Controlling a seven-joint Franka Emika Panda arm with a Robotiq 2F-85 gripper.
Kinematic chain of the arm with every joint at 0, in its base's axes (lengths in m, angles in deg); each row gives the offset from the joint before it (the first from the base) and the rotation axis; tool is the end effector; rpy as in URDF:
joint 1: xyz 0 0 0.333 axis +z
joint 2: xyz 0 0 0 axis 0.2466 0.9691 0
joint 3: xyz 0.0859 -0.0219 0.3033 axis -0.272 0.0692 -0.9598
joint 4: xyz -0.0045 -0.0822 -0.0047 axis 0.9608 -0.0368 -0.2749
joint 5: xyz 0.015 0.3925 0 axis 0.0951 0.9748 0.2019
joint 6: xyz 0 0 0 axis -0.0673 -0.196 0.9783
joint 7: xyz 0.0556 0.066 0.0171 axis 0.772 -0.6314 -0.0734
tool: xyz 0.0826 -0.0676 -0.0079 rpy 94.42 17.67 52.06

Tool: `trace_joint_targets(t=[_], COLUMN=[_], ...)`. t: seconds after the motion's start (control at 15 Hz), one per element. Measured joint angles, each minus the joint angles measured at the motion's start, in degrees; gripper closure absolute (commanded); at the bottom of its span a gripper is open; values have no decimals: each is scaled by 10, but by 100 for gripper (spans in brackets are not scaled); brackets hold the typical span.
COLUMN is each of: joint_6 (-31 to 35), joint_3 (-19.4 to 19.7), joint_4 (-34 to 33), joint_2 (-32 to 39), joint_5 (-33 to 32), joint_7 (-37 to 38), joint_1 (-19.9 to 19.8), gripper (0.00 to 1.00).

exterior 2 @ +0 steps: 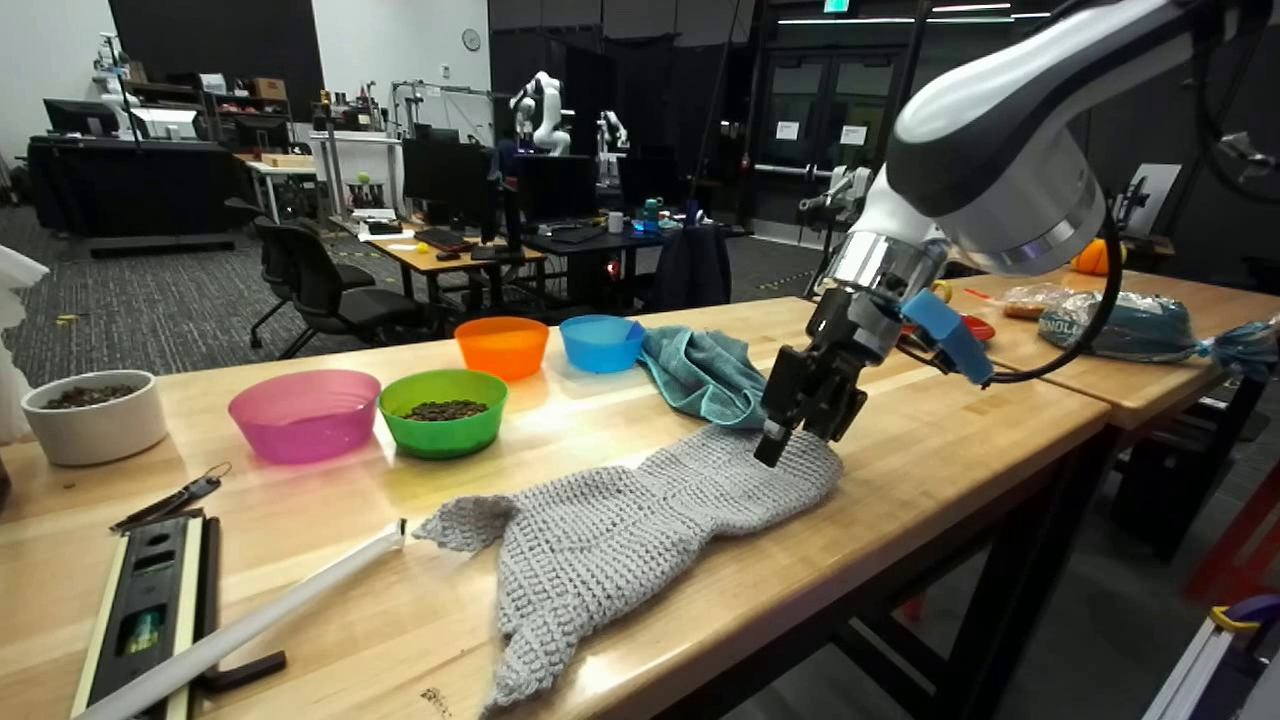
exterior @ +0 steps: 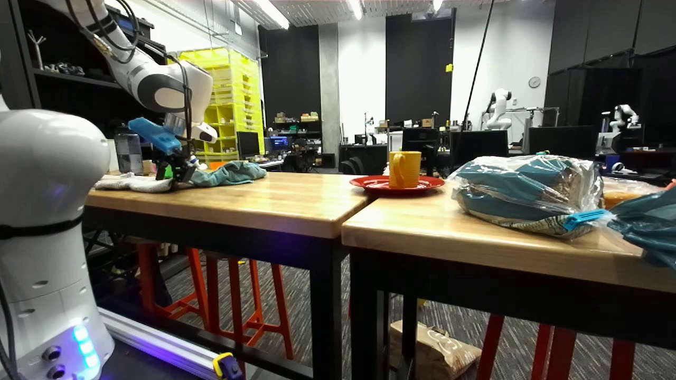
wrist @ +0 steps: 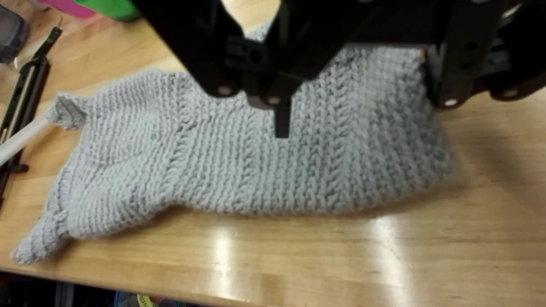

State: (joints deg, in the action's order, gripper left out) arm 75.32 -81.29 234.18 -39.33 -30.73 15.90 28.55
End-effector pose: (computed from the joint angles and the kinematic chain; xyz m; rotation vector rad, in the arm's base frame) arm 0.3725 0.1290 0.3719 -2.6315 -0.0734 -0.0171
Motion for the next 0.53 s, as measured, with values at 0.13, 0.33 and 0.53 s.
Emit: trace_joint_targets(t=[0.13, 0.33, 0.53], joint_6=[-1, -1, -1], joint_3=[0, -2, -14], joint_4=[0, -1, -8], joint_2=[1, 1, 0], joint_5=[4, 4, 4], joint_7=[0, 0, 0], joint_1=[0, 0, 1], gripper=[86, 100, 99])
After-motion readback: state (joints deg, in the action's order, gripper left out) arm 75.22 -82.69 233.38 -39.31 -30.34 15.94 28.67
